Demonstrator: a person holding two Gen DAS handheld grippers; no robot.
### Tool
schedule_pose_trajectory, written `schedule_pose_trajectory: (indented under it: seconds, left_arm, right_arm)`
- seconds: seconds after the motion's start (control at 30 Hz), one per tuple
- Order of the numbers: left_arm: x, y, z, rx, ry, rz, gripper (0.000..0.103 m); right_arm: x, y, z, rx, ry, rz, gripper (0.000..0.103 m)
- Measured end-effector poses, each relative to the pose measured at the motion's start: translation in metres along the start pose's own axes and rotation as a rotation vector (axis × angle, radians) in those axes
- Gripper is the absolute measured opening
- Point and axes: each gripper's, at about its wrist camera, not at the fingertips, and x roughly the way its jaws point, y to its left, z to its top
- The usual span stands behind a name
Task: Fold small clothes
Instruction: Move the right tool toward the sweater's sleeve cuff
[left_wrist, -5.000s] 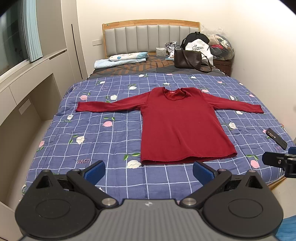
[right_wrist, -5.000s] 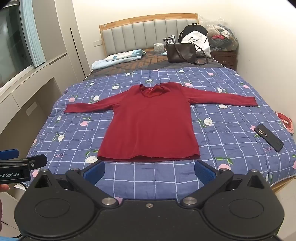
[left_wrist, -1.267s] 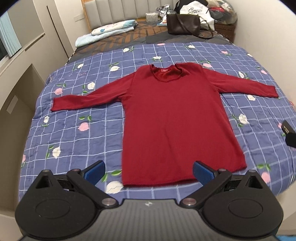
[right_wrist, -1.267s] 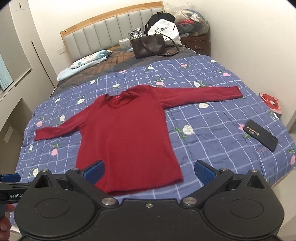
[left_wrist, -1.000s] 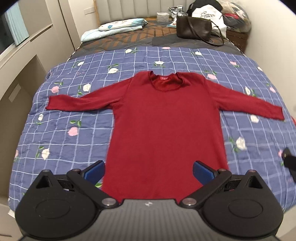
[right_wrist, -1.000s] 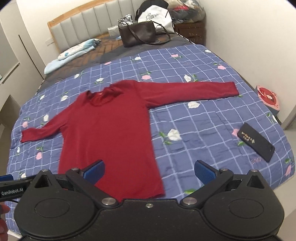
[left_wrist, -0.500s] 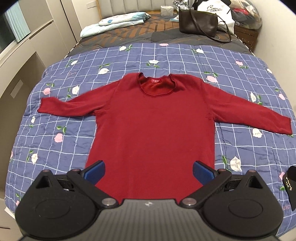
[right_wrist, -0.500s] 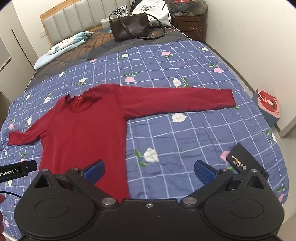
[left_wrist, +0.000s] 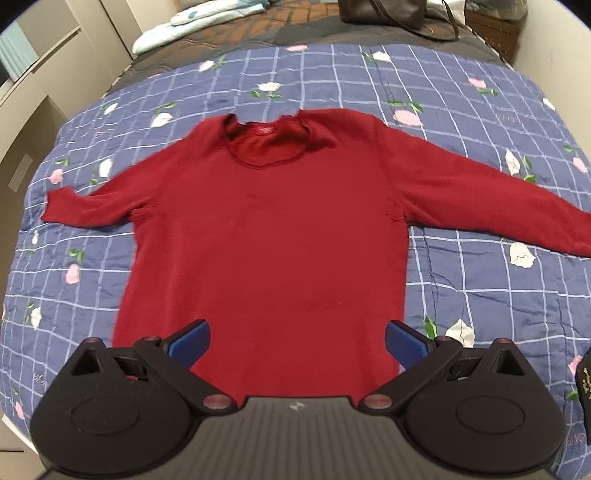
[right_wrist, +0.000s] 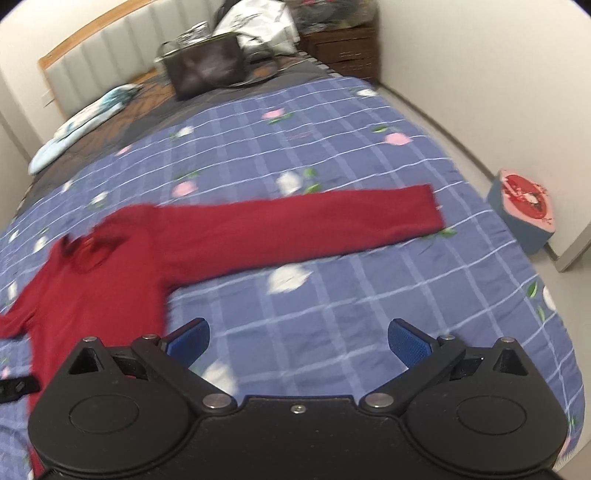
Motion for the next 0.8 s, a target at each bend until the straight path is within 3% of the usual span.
schedule_pose_trajectory:
  seconds: [0.27,0.5,0.8]
  left_arm:
    - [0.054,-0.023,0.016,0.01,0.022,0.014,0.103]
    - [0.09,-0.026,0.022,0.0,0.054,0.033,0.103]
    - [0.103,-0.016,0.027,-0.004,0.064,0.05,0.103]
  right_arm:
    - [0.104,-0.083,0.042,0.158,-0.015,-0.034,0.103]
    - [0.173,-0.121,0.079,0.214,-0.061,-0.204,0.101]
    - [0.216,-0.151,0.08,0.31,-0.048,-0.28,0.075]
